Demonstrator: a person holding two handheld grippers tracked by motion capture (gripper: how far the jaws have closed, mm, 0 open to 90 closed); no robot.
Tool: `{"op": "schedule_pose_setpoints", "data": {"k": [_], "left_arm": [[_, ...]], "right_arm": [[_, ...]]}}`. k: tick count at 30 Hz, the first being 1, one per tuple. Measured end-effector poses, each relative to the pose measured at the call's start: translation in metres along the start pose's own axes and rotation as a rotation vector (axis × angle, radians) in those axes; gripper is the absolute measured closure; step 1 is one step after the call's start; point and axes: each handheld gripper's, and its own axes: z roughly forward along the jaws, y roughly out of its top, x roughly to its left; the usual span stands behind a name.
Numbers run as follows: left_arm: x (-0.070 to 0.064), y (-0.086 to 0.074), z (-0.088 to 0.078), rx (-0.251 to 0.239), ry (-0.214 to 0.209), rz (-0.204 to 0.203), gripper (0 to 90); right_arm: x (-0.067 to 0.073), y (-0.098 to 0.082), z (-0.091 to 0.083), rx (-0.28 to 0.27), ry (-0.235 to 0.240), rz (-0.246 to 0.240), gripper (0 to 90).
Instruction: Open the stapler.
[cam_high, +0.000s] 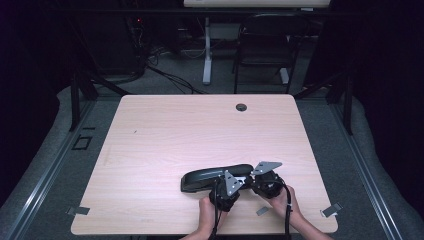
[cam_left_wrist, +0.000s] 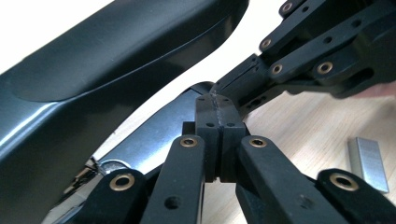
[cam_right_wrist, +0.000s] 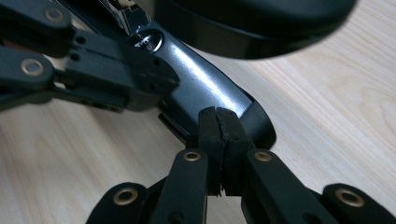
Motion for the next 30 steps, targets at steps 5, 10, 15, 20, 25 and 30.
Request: {"op": "schedule_pose_setpoints", "data": {"k": [5,10,15,20,25,30], "left_arm": [[0.002,0.002,0.003,-0.026,0.007,-0.05,90.0],[0.003,0.006,0.005,-0.045,0.016,-0.069,90.0],[0.003,0.006,0.006,-0.061,0.029,-0.093,90.0],[0.007,0.005,0.007,-0.072,0.032,-0.124,90.0],[0.005,0.004,0.008,-0.087,0.04,-0.131,90.0],[0.004,0.004,0.011,-0.091,0.044,-0.132,90.0]], "right_arm": [[0.0,0.0,0.001,0.002,0.01,0.005,89.6],[-0.001,0.0,0.001,-0.007,0.009,0.005,89.8],[0.0,-0.001,0.001,-0.013,0.01,0.007,90.0],[0.0,-0.001,0.001,-0.013,0.011,0.007,90.0],[-0.002,0.0,0.001,-0.005,0.019,0.011,90.0],[-0.002,-0.001,0.002,-0.011,0.021,0.018,90.0]]}}
